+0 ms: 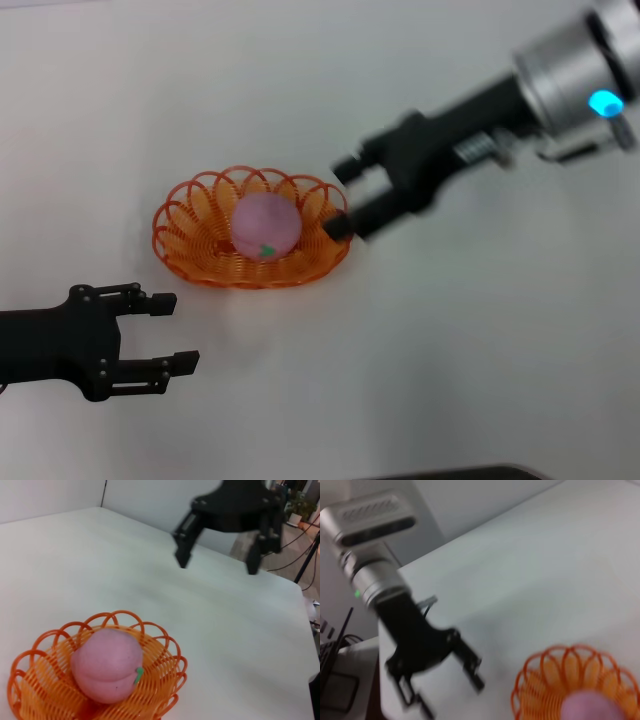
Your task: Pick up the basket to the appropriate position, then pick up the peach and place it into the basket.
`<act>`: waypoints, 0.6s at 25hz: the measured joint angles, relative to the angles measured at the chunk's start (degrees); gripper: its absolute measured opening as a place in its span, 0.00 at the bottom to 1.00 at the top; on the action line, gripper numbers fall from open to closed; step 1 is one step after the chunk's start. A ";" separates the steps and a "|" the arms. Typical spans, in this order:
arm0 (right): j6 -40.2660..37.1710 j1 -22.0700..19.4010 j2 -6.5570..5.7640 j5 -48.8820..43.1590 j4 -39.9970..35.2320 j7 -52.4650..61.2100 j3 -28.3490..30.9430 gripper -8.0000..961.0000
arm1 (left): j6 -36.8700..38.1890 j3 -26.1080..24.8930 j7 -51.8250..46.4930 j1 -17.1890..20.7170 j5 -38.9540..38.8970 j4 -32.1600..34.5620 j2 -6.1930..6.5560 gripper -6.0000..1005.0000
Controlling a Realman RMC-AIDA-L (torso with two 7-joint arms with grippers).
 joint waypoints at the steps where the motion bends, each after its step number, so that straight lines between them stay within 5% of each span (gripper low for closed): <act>1: -1.04 -1.81 -0.01 0.19 -0.07 -2.85 1.22 0.90 | -0.16 -0.02 0.00 -0.01 0.00 -0.01 0.01 0.76; 9: -1.45 -11.89 0.24 2.54 3.71 -18.89 6.49 0.90 | 0.06 -0.69 -0.06 0.34 -0.01 -0.04 0.06 0.76; 15: -0.39 -13.70 0.14 2.62 13.15 -32.05 11.69 0.91 | -0.12 -0.70 -0.06 0.83 -0.01 -0.20 -0.06 0.76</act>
